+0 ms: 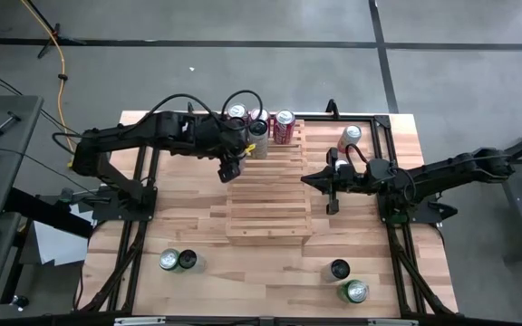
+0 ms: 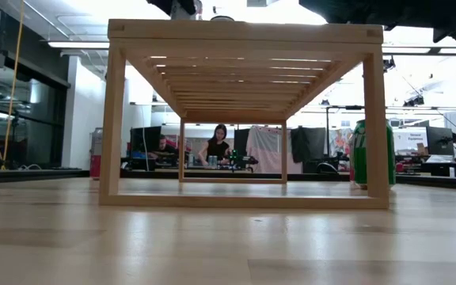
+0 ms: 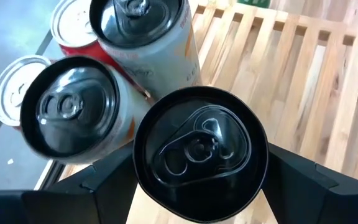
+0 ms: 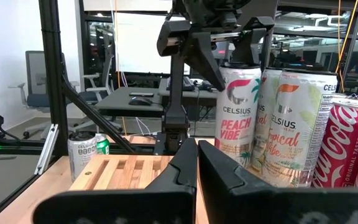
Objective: Place canned beverage on shelf
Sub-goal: Align the bottom left peach vibe celsius soda can with the other tropical celsius soda can on the shelf
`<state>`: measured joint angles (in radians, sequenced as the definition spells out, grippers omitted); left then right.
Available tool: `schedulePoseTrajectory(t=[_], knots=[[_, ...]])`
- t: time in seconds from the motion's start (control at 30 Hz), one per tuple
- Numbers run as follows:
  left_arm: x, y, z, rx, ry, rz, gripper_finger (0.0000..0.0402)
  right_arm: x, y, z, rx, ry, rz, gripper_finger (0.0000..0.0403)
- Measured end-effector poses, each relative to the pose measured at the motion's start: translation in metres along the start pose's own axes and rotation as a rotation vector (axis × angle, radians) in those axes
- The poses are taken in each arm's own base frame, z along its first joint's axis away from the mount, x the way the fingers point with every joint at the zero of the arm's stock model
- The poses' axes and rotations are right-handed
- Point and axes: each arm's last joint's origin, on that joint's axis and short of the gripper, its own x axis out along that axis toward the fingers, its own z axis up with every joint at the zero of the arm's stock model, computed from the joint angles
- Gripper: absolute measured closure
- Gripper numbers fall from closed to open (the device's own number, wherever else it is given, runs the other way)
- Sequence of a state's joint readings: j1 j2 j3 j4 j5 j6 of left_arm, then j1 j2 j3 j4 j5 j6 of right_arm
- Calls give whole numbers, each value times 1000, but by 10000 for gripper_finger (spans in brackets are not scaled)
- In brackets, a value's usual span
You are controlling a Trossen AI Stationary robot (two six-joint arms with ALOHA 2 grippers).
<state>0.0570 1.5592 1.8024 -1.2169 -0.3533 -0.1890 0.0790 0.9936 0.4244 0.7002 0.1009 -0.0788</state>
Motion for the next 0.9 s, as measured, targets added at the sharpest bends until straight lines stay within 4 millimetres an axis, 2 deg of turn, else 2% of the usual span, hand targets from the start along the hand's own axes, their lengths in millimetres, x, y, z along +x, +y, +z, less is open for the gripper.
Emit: schedulePoseTrajectory(t=[0.3, 0.9], knots=[[9, -4, 4, 36, 3, 6, 114, 0, 0, 0, 0, 2, 0, 403], [11, -7, 2, 46, 24, -4, 114, 0, 0, 0, 0, 4, 0, 403]])
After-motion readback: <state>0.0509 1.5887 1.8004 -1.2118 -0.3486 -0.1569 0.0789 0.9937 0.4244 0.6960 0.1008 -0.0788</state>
